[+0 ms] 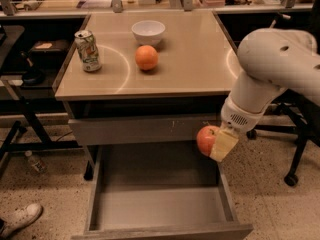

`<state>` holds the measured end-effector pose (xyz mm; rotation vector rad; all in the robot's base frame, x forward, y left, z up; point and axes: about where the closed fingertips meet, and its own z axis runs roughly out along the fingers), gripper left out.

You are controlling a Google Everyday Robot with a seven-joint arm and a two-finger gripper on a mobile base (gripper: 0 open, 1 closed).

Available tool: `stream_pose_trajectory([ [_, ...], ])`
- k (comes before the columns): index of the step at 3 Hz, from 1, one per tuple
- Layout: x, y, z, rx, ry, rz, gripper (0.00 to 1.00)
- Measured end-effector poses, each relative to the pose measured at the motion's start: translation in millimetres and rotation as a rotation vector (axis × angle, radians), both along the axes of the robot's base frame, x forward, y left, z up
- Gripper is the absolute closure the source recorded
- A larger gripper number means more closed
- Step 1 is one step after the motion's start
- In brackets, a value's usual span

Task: Place apple into middle drawer

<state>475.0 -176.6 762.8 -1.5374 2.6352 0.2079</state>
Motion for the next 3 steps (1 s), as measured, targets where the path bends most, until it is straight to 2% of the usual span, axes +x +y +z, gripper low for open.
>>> stream_pose_trajectory([
  [1,-19.5,37.5,-44.3,0.039,0.101,0.046,1.00],
  [3,-22.4,38.8,-50.6,0.045,0.115,0.049,1.00],
])
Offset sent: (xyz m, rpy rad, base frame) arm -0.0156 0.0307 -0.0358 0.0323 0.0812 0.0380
